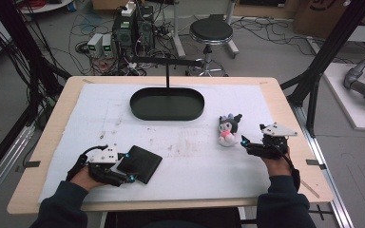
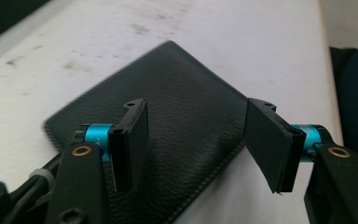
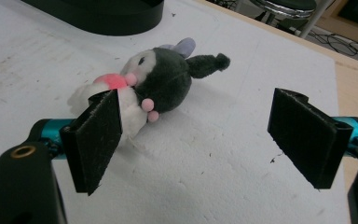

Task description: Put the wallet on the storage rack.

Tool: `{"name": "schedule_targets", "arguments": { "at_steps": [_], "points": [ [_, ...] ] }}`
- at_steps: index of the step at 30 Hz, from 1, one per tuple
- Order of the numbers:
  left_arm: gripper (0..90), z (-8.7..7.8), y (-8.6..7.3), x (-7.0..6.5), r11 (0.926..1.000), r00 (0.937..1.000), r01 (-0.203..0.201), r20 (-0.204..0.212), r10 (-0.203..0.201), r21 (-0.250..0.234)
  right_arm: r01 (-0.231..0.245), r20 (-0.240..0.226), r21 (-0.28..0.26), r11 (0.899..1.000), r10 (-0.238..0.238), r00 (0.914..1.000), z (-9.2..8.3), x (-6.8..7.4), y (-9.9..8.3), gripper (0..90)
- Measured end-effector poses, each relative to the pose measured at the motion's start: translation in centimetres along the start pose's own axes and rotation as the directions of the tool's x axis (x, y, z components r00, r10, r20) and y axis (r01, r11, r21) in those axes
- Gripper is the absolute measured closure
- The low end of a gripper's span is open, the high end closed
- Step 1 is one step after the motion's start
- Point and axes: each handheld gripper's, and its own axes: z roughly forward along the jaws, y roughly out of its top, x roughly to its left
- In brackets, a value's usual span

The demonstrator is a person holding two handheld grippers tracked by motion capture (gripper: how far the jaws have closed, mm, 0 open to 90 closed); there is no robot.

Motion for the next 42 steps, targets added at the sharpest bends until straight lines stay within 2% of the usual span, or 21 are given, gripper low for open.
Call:
{"name": "schedule_targets", "arguments": {
  "at_steps": [2, 6, 9, 10, 13, 14, 15, 16, 18, 19, 20, 21, 22, 23, 25, 27, 29, 31, 33, 36, 42],
  "points": [
    [38.4, 0.2, -0.1, -0.2, 0.9997, 0.9998, -0.017, 0.01, 0.017, 0.019, -0.002, 0.001, 0.001, 1.0, 0.002, 1.0, 0.0, 0.0, 0.0, 17.9],
    [29.0, 1.1, -0.1, -0.4, 0.9979, 0.9994, -0.022, -0.025, 0.024, 0.061, 0.0, 0.0, 0.002, 1.0, 0.0, 1.0, 0.1, 0.0, 0.0, 17.9],
    [31.4, 1.4, 0.1, -0.3, 0.9979, 0.9972, -0.016, -0.071, 0.021, 0.063, -0.003, 0.002, 0.006, 1.0, 0.003, 1.0, 0.1, 0.0, 0.0, 17.9],
    [34.2, 1.8, 0.4, -0.2, 0.9978, 0.9931, 0.026, -0.116, -0.019, 0.061, -0.005, 0.004, 0.005, 1.0, 0.005, 1.0, 0.0, 0.1, 0.0, 17.9],
    [42.8, 2.1, 0.8, -0.1, 0.9971, 0.9875, 0.044, -0.154, -0.034, 0.062, -0.004, 0.003, 0.006, 1.0, 0.004, 1.0, 0.0, 0.2, 0.0, 17.9],
    [42.8, 2.1, 0.9, 0.1, 0.9968, 0.9818, 0.06, -0.183, -0.05, 0.052, -0.004, 0.003, 0.006, 1.0, 0.004, 1.0, 0.0, 0.2, 0.0, 17.9],
    [54.1, 2.1, 1.0, 0.3, 0.9951, 0.9742, 0.086, -0.213, -0.074, 0.048, -0.005, 0.002, 0.008, 1.0, 0.005, 1.0, 0.1, 0.3, 0.0, 17.9],
    [54.1, 2.3, 1.1, 0.4, 0.9935, 0.9636, 0.108, -0.25, -0.095, 0.037, -0.005, 0.002, 0.008, 1.0, 0.005, 1.0, 0.1, 0.3, 0.0, 17.9],
    [52.4, 2.6, 1.3, 0.6, 0.9907, 0.9397, 0.134, -0.32, -0.121, 0.021, 0.002, 0.002, 0.009, 1.0, -0.002, 1.0, 0.1, 0.2, 0.0, 17.9],
    [52.4, 2.9, 1.4, 0.8, 0.9883, 0.9229, 0.152, -0.359, -0.139, 0.01, 0.002, 0.002, 0.009, 1.0, -0.002, 1.0, 0.1, 0.2, 0.0, 17.9],
    [52.2, 3.0, 1.5, 1.0, 0.9866, 0.9155, 0.163, -0.373, -0.151, 0.001, 0.002, 0.001, 0.009, 1.0, -0.002, 1.0, 0.1, 0.2, 0.0, 17.9],
    [51.7, 3.1, 1.6, 1.1, 0.9877, 0.9134, 0.156, -0.38, -0.145, -0.002, 0.001, 0.002, 0.01, 1.0, -0.001, 1.0, 0.0, 0.2, 0.0, 18.0],
    [51.3, 3.1, 1.7, 1.1, 0.9919, 0.9306, 0.127, -0.345, -0.121, -0.005, -0.001, 0.003, 0.01, 1.0, 0.001, 1.0, 0.0, 0.2, 0.0, 18.0],
    [47.6, 3.1, 1.7, 1.1, 0.9919, 0.9306, 0.127, -0.345, -0.121, -0.005, -0.001, 0.003, 0.01, 1.0, 0.001, 1.0, 0.0, 0.2, 0.0, 18.0],
    [41.6, 2.8, 1.5, 1.1, 0.9938, 0.9586, 0.111, -0.264, -0.107, 0.0, -0.001, 0.002, 0.008, 1.0, 0.001, 1.0, -0.1, 0.1, -0.1, 18.0],
    [31.8, 2.4, 1.3, 0.8, 0.9978, 0.9698, 0.062, -0.238, -0.055, 0.023, -0.003, 0.002, 0.009, 1.0, 0.003, 1.0, -0.1, 0.0, -0.2, 18.0],
    [20.1, 2.1, 0.9, 0.8, 0.9971, 0.9687, 0.062, -0.243, -0.05, 0.043, -0.006, 0.0, 0.01, 1.0, 0.006, 1.0, -0.1, 0.0, -0.2, 18.0],
    [19.6, 1.8, 0.4, 1.2, 0.9917, 0.959, 0.102, -0.272, -0.078, 0.077, 0.0, -0.01, 0.009, 1.0, 0.0, 0.9999, -0.1, 0.0, -0.2, 26.6],
    [19.6, 1.6, -0.1, 1.8, 0.9875, 0.9514, 0.14, -0.286, -0.114, 0.072, 0.009, -0.014, 0.011, 1.0, -0.008, 0.9999, 0.0, 0.1, -0.2, 26.6],
    [18.5, 1.8, -0.1, 1.9, 0.9861, 0.9499, 0.142, -0.292, -0.111, 0.087, 0.01, -0.015, 0.012, 1.0, -0.01, 0.9998, 0.1, 0.1, -0.1, 26.3],
    [23.3, 2.1, 0.2, 1.9, 0.9753, 0.9248, 0.208, -0.34, -0.172, 0.074, 0.009, -0.014, 0.006, 1.0, -0.008, 0.9999, 0.1, 0.2, 0.0, 25.9]
  ]
}}
